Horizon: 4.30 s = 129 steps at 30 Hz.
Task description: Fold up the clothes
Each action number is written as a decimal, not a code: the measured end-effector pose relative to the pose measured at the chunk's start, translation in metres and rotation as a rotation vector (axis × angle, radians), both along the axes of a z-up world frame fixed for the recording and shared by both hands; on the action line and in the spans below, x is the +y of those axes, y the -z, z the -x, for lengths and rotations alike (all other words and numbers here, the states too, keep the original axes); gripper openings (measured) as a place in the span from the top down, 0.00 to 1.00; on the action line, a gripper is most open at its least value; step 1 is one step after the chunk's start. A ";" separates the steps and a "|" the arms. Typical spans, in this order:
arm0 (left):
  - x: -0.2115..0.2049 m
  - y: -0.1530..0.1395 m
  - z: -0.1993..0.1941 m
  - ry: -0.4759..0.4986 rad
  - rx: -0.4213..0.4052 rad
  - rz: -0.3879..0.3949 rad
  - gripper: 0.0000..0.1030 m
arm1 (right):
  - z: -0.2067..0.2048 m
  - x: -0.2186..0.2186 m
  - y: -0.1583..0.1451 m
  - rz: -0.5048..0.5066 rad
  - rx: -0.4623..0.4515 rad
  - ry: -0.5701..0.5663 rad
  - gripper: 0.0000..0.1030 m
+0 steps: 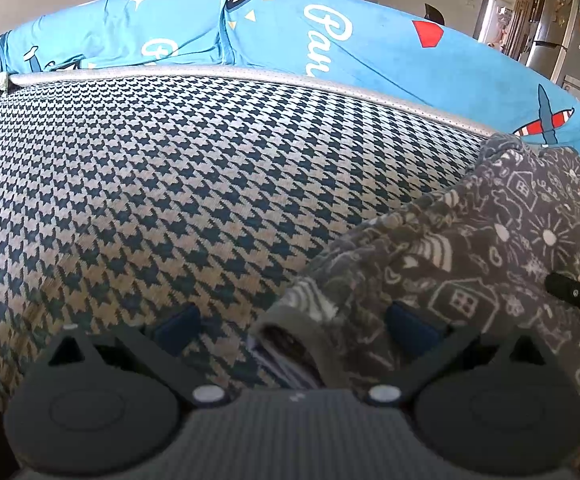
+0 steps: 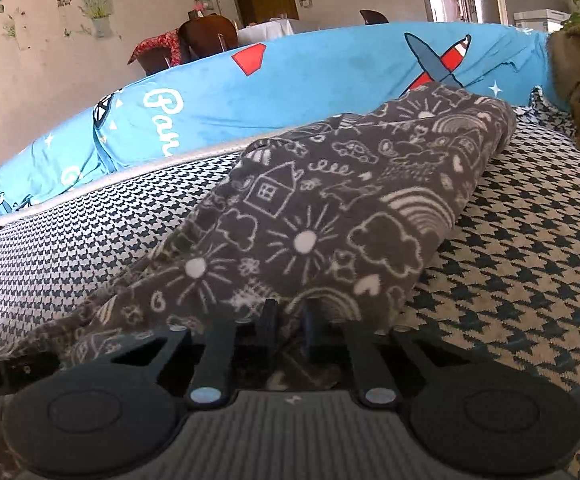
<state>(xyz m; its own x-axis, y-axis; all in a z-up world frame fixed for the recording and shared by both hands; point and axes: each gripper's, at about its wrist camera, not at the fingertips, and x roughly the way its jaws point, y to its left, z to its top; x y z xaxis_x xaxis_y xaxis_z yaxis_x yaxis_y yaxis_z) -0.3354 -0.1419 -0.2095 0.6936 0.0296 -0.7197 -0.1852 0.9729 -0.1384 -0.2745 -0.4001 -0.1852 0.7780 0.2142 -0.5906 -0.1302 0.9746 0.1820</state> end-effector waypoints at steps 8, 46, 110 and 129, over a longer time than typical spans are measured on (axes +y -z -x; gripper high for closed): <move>0.006 0.001 -0.006 -0.041 -0.001 -0.030 0.00 | 0.015 0.003 -0.004 0.062 0.000 -0.020 0.88; 0.047 -0.007 -0.001 -0.059 0.011 0.149 0.00 | 0.124 0.092 -0.014 0.083 -0.126 -0.537 0.60; 0.000 0.000 -0.035 0.256 0.075 0.531 0.22 | 0.077 0.067 -0.005 -0.099 -0.060 -0.418 0.73; 0.005 -0.013 -0.048 0.262 0.124 0.470 0.48 | 0.138 0.094 0.002 0.324 -0.229 -0.618 0.27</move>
